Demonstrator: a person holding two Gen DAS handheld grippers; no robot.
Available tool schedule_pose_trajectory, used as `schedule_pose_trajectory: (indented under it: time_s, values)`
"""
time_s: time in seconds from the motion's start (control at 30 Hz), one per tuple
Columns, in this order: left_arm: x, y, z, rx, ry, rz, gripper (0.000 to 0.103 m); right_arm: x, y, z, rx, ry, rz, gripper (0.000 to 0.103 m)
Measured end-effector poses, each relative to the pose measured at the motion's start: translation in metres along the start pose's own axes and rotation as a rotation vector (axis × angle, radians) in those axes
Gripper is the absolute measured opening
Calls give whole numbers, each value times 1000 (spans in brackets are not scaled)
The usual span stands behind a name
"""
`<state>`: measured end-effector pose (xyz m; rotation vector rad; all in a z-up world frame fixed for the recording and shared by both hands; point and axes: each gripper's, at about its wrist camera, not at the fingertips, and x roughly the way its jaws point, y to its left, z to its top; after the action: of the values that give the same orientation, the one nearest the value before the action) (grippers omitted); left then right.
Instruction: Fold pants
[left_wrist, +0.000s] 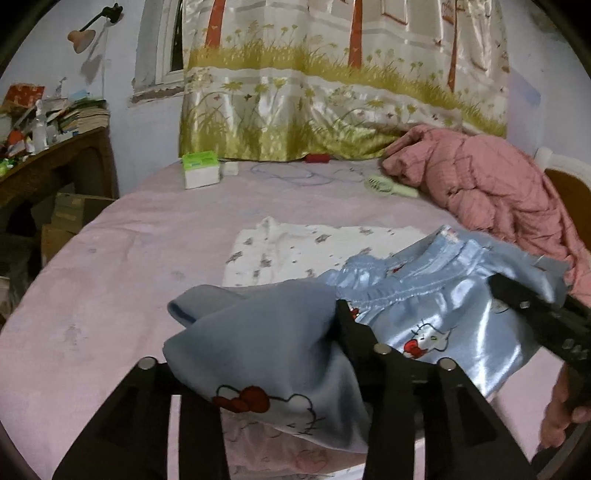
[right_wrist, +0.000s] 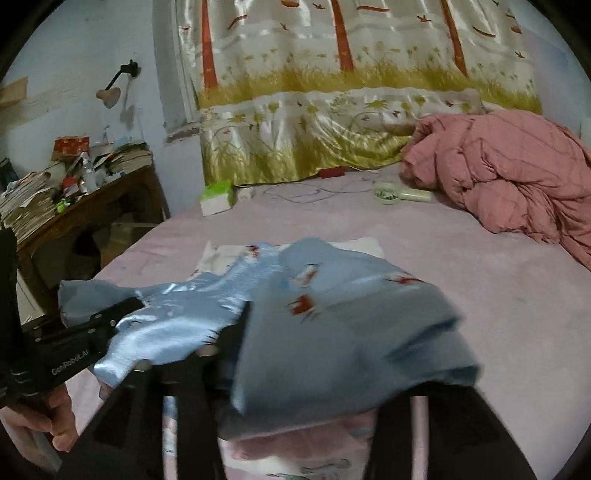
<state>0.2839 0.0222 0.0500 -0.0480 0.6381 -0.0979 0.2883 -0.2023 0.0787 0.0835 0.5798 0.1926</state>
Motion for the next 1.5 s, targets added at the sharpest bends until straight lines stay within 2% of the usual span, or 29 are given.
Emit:
schedule_pose_trajectory:
  time_s: [0.03,0.1,0.17,0.23,0.27,0.3,0.4,0.43,0.5,0.57,0.67,0.73,0.77,0.83,0.87,0.9,0.93,0.97,1.0,1.1,1.17,1.23,1.27,1.37,1.47,1.5]
  values:
    - [1,1,0,8,14,24,64,-1,-4,0,2,3,10,57]
    - [0,4,1,23,9,103,83,0,-10,1,12,22,8,57]
    - [-5,11,3,28,-9,126,83,2,-14,1,14,39,-10,58]
    - [-6,20,4,3,19,100,83,5,-16,0,2,60,-27,58]
    - [-8,26,5,-18,20,99,83,6,-15,0,-9,71,-51,63]
    - [-9,31,6,-34,11,114,83,6,-15,0,-17,75,-70,67]
    - [-18,37,7,-40,-40,171,83,1,-12,1,-32,59,-86,70]
    - [-23,38,7,-46,-65,157,83,-1,-13,3,-25,54,-89,71]
    - [-36,36,9,-62,-118,106,83,-8,-16,6,38,24,-92,83]
    - [-50,29,10,-54,-188,77,82,-20,-19,8,114,-32,-84,87]
    - [-70,16,11,-34,-277,26,56,-44,-22,12,166,-143,-127,88]
    - [-75,10,10,-35,-302,-60,29,-59,-22,14,167,-222,-176,89]
    - [-76,7,10,-28,-314,-121,24,-71,-22,14,162,-289,-200,89]
    - [-71,1,8,-11,-322,-196,19,-79,-21,14,142,-339,-171,89]
    - [-66,-4,6,3,-320,-227,18,-79,-19,15,114,-323,-103,81]
    - [-61,-9,5,12,-316,-250,14,-77,-18,16,103,-306,-53,58]
    - [-54,-14,4,21,-307,-266,13,-74,-18,15,104,-296,-11,42]
    - [-45,-19,1,26,-289,-265,13,-69,-17,13,126,-297,29,21]
    - [-37,-23,0,31,-269,-258,11,-65,-16,11,139,-299,45,16]
    - [-7,-37,-10,69,-187,-201,5,-44,-5,4,89,-291,73,14]
    - [10,-42,-15,92,-141,-121,5,-33,2,-2,46,-308,39,14]
    - [23,-43,-15,98,-80,11,5,-23,5,-6,34,-290,20,14]
    - [24,-39,-17,77,-82,31,5,-14,4,-9,48,-261,36,14]
    - [20,-28,-17,23,-90,-37,6,3,0,-14,70,-190,83,14]
    - [12,-20,-14,-10,-129,-89,7,15,4,-18,19,-147,23,14]
    - [12,-21,-12,-5,-134,-84,11,19,5,-18,1,-124,-6,14]
